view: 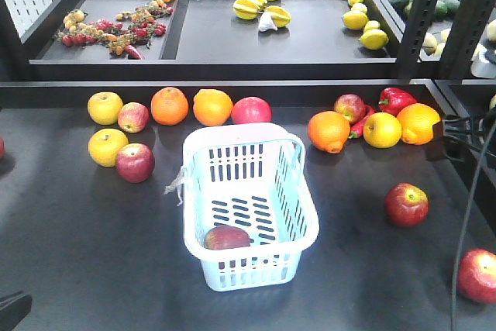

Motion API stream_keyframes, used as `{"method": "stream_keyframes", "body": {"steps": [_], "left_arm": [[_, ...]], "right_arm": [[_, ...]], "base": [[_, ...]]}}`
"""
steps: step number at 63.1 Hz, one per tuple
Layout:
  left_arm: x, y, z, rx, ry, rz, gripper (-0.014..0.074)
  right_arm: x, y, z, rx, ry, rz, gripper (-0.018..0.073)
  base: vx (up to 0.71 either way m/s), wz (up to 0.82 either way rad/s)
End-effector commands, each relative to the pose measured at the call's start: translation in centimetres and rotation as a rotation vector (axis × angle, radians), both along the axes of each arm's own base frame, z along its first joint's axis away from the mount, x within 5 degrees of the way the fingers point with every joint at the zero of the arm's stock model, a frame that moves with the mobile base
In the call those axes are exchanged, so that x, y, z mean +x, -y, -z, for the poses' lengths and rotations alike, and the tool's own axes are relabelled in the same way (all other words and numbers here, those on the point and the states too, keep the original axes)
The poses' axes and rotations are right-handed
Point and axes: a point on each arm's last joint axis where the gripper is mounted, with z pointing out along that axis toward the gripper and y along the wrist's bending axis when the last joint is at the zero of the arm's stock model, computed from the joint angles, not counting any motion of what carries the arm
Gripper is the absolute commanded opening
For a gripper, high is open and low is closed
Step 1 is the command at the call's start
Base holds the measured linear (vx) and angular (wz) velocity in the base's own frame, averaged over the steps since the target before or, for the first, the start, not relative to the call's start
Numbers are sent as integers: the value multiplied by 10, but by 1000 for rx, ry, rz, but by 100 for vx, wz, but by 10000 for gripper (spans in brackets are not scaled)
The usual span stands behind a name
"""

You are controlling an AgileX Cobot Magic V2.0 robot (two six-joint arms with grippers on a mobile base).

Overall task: Pick three apples into basket with both arms
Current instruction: 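Move the open right gripper back toward the apples beyond the basket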

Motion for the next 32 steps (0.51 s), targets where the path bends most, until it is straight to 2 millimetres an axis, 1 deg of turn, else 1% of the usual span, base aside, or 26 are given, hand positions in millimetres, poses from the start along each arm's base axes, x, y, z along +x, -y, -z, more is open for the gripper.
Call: {"method": "stream_keyframes", "body": {"steps": [1,7,10,15,19,24,26,32], "left_arm": [[4,0,-14,-52,71,-22,-8],[4,0,-14,-52,71,-22,-8],[4,0,-14,-52,71,-22,-8],[4,0,-14,-52,71,-22,-8],[4,0,-14,-52,71,-22,-8],[4,0,-14,-52,71,-22,-8],[4,0,-14,-52,71,-22,-8],[4,0,-14,-52,71,-22,-8]], "right_arm": [[22,5,-12,9,87,0,727],[46,6,0,8,63,-10,716],[60,8,10,14,41,-6,710],[76,10,20,21,9,-6,702],[90,13,33,22,-34,-2,697],[104,16,51,14,-83,3,692],[109,17,55,12,-91,2,691],[120,20,73,11,-141,6,686]], "base": [[0,0],[0,0],[0,0],[0,0],[0,0],[0,0],[0,0],[0,0]]}}
